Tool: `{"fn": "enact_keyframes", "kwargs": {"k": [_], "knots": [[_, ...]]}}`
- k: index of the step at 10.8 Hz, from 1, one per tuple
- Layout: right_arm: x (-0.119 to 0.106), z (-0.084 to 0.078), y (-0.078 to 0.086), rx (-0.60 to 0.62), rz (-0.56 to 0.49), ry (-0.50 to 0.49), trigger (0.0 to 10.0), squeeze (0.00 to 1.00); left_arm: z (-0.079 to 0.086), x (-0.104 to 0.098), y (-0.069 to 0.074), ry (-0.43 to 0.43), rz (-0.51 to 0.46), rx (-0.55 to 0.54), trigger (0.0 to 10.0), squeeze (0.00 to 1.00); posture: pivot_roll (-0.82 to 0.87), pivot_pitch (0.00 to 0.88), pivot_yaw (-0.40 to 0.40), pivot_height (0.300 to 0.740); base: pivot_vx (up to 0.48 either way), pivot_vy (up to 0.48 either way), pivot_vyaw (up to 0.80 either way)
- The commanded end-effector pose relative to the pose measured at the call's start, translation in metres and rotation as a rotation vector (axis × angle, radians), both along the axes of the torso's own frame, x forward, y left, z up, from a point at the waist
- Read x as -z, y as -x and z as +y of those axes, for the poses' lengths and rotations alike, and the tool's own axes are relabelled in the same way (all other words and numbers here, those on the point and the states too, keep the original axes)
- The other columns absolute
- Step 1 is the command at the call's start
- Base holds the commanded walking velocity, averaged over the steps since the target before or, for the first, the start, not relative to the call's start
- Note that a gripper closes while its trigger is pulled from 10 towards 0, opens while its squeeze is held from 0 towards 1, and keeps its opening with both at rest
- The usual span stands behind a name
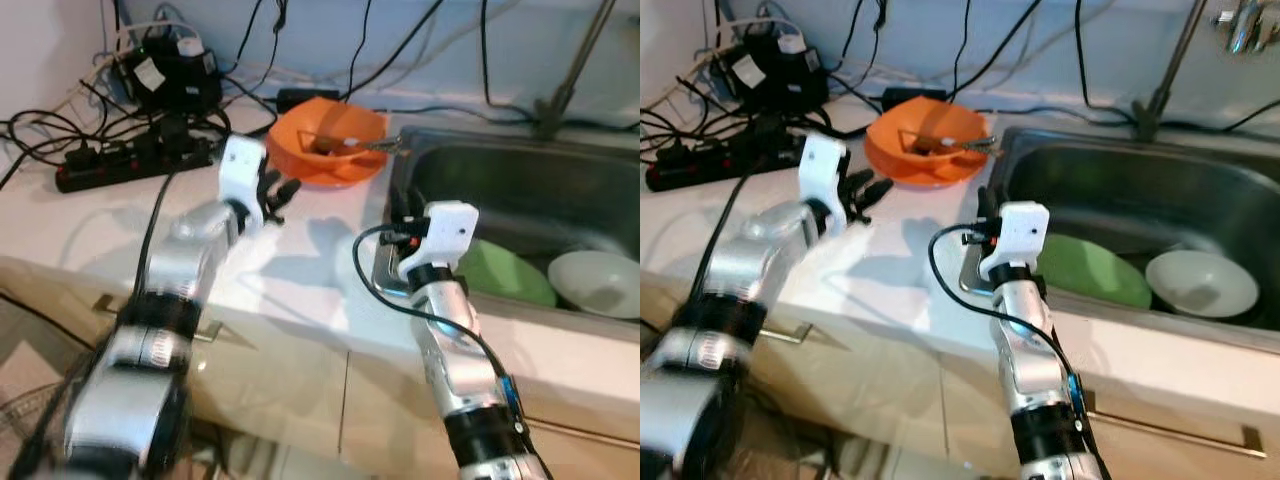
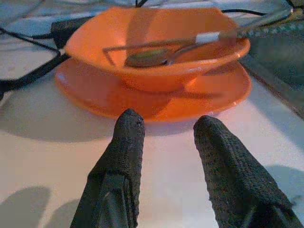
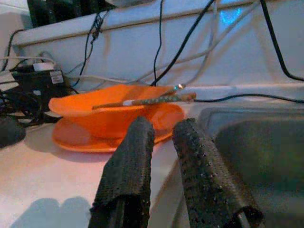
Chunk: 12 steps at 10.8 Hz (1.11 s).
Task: Kitchen organization
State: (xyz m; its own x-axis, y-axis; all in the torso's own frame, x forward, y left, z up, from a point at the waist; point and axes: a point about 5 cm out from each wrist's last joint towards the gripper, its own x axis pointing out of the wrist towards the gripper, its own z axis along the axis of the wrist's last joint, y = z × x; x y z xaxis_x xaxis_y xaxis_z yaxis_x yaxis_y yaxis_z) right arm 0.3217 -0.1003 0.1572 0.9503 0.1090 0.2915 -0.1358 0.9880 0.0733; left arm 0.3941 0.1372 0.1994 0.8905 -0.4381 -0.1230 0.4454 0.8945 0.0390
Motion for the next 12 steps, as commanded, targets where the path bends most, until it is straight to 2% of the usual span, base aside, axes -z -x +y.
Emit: {"fn": "enact_keyframes", "kwargs": {"k": [1, 2, 4, 6, 8, 12], "knots": [[-0.004, -0.015, -0.003, 0.04, 0.005, 0.044, 10.0, 0.0, -0.001, -0.003, -0.003, -0.02, -0.012, 0.011, 10.0, 0.0, 0.14, 0.091, 0.098, 0.74, 0.0, 0.0, 0.0], [-0.017, -0.027, -0.005, 0.058, -0.005, 0.092, 10.0, 0.0, -0.006, -0.001, -0.004, -0.013, -0.009, 0.024, 10.0, 0.0, 0.1, 0.088, 0.091, 0.74, 0.0, 0.0, 0.0], [-0.033, -0.039, -0.009, 0.099, 0.03, 0.135, 10.0, 0.0, -0.011, 0.006, -0.005, 0.004, 0.002, 0.033, 10.0, 0.0, 0.07, 0.08, 0.076, 0.74, 0.0, 0.0, 0.0], [-0.034, -0.042, -0.02, 0.096, 0.105, 0.148, 10.0, 0.0, -0.017, 0.01, -0.006, 0.019, 0.006, 0.043, 10.0, 0.0, 0.06, 0.065, 0.059, 0.74, 0.0, 0.0, 0.0], [-0.04, -0.037, -0.032, 0.062, 0.13, 0.191, 10.0, 0.0, -0.022, 0.01, -0.007, 0.029, 0.001, 0.047, 10.0, 0.0, 0.07, 0.058, 0.048, 0.74, 0.0, 0.0, 0.0], [-0.037, -0.022, -0.038, 0.012, 0.161, 0.192, 10.0, 0.0, -0.024, -0.004, -0.012, 0.038, -0.048, 0.039, 10.0, 0.0, 0.08, 0.056, 0.044, 0.74, 0.0, 0.0, 0.0]]}}
